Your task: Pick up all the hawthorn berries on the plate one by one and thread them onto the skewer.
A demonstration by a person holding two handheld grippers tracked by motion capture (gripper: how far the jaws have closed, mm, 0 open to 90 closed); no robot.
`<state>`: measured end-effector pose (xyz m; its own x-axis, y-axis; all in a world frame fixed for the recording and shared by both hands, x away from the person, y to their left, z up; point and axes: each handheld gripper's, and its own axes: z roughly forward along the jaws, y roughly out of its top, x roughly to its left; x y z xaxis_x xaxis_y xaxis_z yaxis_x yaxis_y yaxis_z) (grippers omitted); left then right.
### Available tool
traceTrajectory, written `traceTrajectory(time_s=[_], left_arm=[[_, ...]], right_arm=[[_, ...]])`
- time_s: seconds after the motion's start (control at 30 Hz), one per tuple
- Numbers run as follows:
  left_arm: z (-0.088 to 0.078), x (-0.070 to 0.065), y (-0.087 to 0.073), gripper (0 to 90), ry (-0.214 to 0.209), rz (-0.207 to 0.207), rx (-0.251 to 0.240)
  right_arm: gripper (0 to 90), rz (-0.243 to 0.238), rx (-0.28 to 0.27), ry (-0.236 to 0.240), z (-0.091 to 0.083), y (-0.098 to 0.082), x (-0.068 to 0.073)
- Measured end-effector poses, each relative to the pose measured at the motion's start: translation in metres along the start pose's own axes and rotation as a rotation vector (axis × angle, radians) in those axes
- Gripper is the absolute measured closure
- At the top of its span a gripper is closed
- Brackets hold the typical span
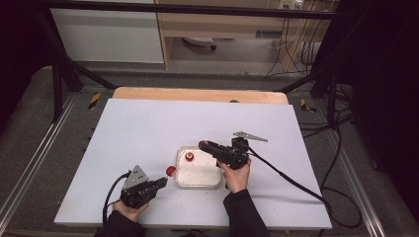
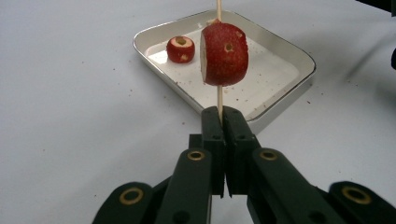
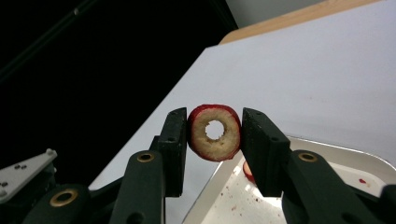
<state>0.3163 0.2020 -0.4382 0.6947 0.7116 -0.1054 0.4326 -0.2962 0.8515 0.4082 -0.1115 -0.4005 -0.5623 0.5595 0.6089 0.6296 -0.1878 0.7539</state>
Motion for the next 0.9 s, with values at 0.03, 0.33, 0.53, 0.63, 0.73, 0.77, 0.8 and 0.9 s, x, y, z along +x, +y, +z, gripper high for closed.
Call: traceTrajectory(time_s=[0.03, 0.33, 0.53, 0.63, 0.73, 0.77, 0.8, 0.9], left_arm=[[0.000, -0.001, 0.000, 88.0, 0.000, -0.001, 0.001], [0.004, -0.007, 0.001, 88.1, 0.002, -0.025, -0.020], [0.006, -0.011, 0.002, 88.1, 0.006, -0.035, -0.024], [0.008, -0.014, 0.004, 88.1, 0.010, -0.042, -0.025], [0.010, -0.017, 0.007, 88.1, 0.009, -0.054, -0.029], [0.011, -0.019, 0.008, 88.1, 0.007, -0.056, -0.030], [0.012, -0.020, 0.009, 88.1, 0.008, -0.054, -0.031], [0.017, -0.025, 0.013, 88.1, 0.009, -0.054, -0.028]], right_arm=[[62.6, 0.003, -0.017, 0.002, 0.000, -0.001, -0.001], [62.8, 0.039, -0.124, 0.000, 0.001, -0.008, 0.000], [62.8, 0.063, -0.169, 0.001, 0.005, -0.010, -0.001], [62.8, 0.071, -0.192, 0.007, 0.005, -0.010, -0.001], [62.8, 0.077, -0.215, 0.009, 0.006, -0.010, -0.001], [62.8, 0.071, -0.224, 0.007, 0.006, -0.009, -0.001], [62.8, 0.077, -0.229, 0.010, 0.005, -0.009, -0.001], [62.9, 0.074, -0.244, 0.006, 0.005, -0.009, 0.000]])
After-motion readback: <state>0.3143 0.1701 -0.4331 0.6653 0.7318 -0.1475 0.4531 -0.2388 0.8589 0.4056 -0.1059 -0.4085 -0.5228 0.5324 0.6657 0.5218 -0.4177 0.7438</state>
